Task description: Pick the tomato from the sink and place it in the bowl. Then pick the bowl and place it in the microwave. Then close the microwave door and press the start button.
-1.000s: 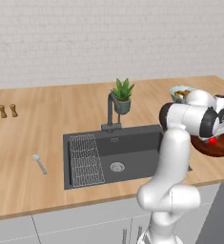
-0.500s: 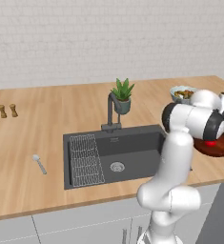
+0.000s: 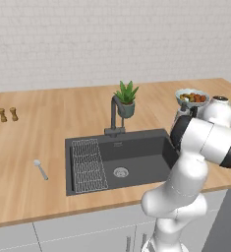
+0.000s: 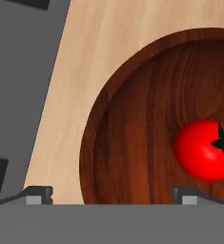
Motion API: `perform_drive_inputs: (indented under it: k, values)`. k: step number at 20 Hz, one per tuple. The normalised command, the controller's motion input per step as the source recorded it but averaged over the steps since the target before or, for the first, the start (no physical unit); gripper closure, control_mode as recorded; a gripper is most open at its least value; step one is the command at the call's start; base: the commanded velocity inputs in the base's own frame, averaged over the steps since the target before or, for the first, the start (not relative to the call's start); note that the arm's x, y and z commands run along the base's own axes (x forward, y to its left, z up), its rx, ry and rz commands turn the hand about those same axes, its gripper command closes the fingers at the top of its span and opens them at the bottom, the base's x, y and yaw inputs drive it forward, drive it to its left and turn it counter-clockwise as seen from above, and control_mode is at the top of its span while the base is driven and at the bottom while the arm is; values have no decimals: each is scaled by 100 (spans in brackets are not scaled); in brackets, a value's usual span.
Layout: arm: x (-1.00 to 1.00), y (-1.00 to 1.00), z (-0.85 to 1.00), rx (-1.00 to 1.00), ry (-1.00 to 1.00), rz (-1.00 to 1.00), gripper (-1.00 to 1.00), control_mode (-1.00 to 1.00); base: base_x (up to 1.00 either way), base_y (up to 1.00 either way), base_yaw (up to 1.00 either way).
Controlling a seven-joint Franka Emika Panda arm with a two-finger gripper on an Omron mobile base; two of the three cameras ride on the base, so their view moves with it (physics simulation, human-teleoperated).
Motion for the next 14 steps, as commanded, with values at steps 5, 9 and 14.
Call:
perform_drive_inputs:
  k: [5, 9, 14]
  values:
    - [27, 4, -47, -19, 10, -6, -100, -100, 0, 0, 0]
    - [33, -31, -45, -13, 6, -4, -100, -100, 0, 0, 0]
    - [26, -36, -29, -6, 4, -4, 100, -100, 0, 0, 0]
